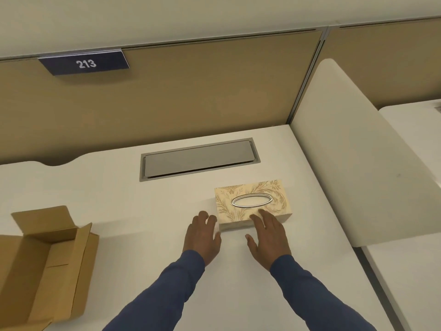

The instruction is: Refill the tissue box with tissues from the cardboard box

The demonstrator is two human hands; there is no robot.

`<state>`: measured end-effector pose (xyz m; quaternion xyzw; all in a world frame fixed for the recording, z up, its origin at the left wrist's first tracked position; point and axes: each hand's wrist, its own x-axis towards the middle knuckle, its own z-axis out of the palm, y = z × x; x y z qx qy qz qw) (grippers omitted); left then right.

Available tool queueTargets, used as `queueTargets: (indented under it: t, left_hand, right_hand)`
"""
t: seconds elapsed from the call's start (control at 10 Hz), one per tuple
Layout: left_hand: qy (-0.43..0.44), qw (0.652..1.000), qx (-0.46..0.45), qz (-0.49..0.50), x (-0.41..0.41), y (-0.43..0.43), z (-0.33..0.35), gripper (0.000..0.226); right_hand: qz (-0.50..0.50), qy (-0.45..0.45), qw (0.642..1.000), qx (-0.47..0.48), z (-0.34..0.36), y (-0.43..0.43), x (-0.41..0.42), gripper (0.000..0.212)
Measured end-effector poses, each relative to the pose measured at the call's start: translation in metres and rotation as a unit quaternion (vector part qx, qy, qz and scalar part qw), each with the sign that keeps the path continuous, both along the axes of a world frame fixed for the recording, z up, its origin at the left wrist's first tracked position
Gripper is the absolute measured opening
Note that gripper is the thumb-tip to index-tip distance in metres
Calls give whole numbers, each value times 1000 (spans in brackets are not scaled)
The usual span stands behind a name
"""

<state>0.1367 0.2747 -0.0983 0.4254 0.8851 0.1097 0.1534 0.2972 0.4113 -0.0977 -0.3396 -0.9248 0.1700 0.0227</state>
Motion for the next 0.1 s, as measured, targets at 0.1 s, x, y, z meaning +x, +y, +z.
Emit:
queueTargets:
  t: [0.1]
  left_hand:
    - [12,999,-20,48,-4,-40,-11,53]
  right_hand:
    - [70,-12,997,-22,-6,-39,-12,56]
